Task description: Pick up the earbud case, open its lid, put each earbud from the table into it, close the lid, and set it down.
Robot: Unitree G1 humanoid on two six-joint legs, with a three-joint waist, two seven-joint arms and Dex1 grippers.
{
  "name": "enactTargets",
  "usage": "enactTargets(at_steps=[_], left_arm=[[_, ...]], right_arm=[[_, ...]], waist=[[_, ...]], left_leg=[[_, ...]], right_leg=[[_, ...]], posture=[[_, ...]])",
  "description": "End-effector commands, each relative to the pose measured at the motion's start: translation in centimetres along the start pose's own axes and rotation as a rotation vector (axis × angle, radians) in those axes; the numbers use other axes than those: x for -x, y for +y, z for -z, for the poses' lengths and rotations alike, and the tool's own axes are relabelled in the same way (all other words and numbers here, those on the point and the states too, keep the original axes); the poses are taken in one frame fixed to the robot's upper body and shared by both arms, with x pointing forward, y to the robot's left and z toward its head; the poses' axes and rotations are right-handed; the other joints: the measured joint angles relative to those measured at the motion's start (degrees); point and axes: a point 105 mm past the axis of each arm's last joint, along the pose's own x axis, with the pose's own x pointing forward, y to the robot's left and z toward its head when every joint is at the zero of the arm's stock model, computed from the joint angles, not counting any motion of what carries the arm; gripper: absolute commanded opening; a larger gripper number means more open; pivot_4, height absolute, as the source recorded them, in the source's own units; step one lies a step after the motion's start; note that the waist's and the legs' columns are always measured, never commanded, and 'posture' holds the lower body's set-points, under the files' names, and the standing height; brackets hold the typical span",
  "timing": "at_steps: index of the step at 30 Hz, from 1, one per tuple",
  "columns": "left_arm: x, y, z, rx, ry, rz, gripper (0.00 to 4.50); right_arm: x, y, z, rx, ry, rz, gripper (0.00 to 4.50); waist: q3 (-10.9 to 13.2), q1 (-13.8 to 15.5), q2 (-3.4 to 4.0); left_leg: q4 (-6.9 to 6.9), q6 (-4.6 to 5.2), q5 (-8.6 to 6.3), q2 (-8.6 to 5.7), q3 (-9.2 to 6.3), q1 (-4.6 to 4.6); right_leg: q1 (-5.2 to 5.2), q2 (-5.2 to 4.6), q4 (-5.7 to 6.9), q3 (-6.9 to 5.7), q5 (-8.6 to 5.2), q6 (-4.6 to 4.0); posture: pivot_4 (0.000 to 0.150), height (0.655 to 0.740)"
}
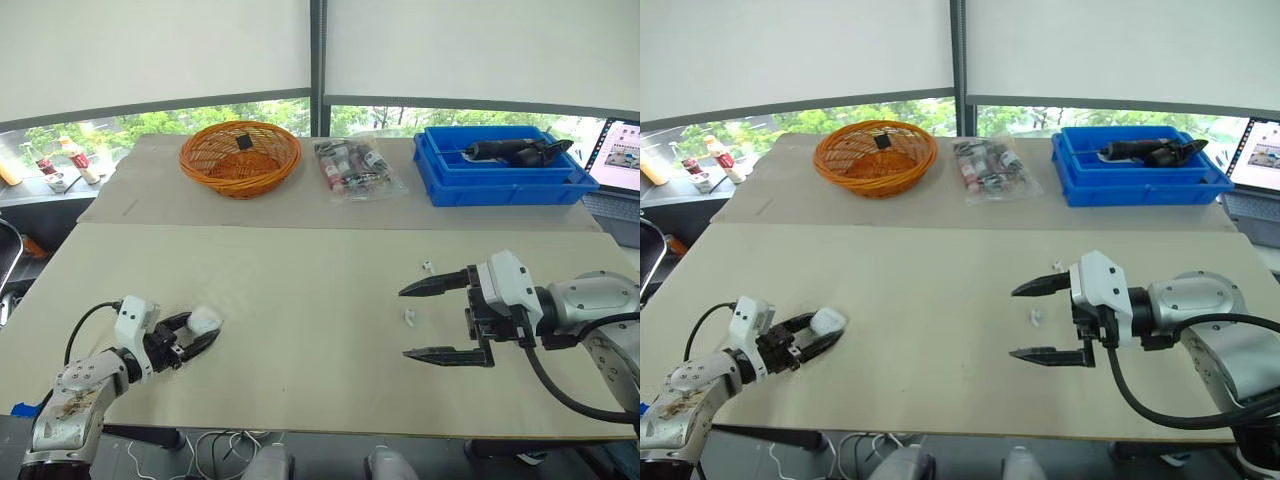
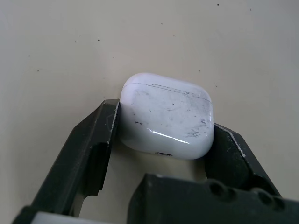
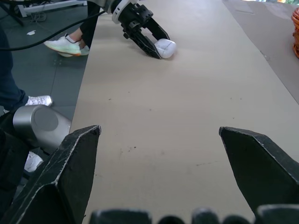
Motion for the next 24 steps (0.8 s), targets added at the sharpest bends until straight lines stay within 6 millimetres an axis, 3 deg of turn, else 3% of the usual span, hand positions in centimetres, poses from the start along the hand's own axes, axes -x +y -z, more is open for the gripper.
enactTargets(at_steps=[1, 5, 8, 13, 17, 21, 24], left_arm=[[-0.1, -0.6, 2.3, 0.031, 0.076, 0.025, 2.56], [-0.2, -0.5, 1.7, 0.037, 0.033, 0.030, 2.56], [-0.5, -1.3, 0.1, 0.010, -0.036, 0.078, 2.56], [-2.7, -7.1, -4.9, -0.113, -0.207, 0.314, 2.56], [-4.3, -10.7, -7.8, -0.231, -0.341, 0.417, 2.56], [-5.0, -13.6, -9.5, -0.389, -0.452, 0.499, 2.56], [-5.0, -14.7, -10.4, -0.466, -0.531, 0.515, 2.56]], right_arm=[[0.1, 0.4, -0.5, 0.025, -0.001, 0.000, 4.50], [0.2, 0.4, -0.4, 0.023, 0.002, 0.009, 4.50], [0.2, 0.3, -0.3, 0.021, 0.009, 0.026, 4.50], [0.5, -0.5, 0.2, -0.138, -0.034, 0.125, 4.50], [-0.9, -0.1, 0.4, -0.297, -0.044, 0.176, 4.50], [-2.7, 0.5, 0.1, -0.523, -0.111, 0.153, 4.50], [-3.9, 0.7, 0.0, -0.649, -0.147, 0.141, 4.50]], waist=[[-0.01, 0.05, 0.02], [-0.08, 0.01, 0.13], [-0.07, 0.05, 0.12], [0.00, 0.17, 0.00], [0.09, -0.07, -0.15], [0.09, -0.65, -0.16], [0.10, -0.73, -0.18]], left_leg=[[0.00, 0.00, 0.00, 0.00, 0.00, 0.00], [0.00, 0.00, 0.00, 0.00, 0.00, 0.05], [0.00, 0.00, 0.00, 0.00, 0.01, 0.02], [0.09, -0.01, 0.00, -0.07, -0.03, -0.23], [0.14, -0.01, 0.00, -0.03, -0.06, -0.26], [0.13, 0.00, 0.00, 0.00, -0.03, -0.27], [0.13, 0.00, 0.00, -0.01, -0.03, -0.30]], right_leg=[[0.00, 0.00, 0.00, 0.00, 0.00, 0.00], [0.01, 0.00, 0.02, 0.01, 0.00, 0.00], [0.02, 0.00, 0.00, 0.00, 0.00, 0.00], [-0.08, -0.10, -0.04, -0.04, 0.01, 0.01], [-0.13, -0.04, 0.01, -0.04, 0.01, 0.01], [-0.14, 0.02, 0.01, -0.01, 0.01, 0.00], [-0.14, 0.02, -0.04, -0.01, 0.01, 0.01]], posture=[[0.150, 0.7400], [0.150, 0.7400], [0.150, 0.7400], [0.150, 0.7400], [0.150, 0.7400], [0.150, 0.7400], [0.150, 0.7400]])
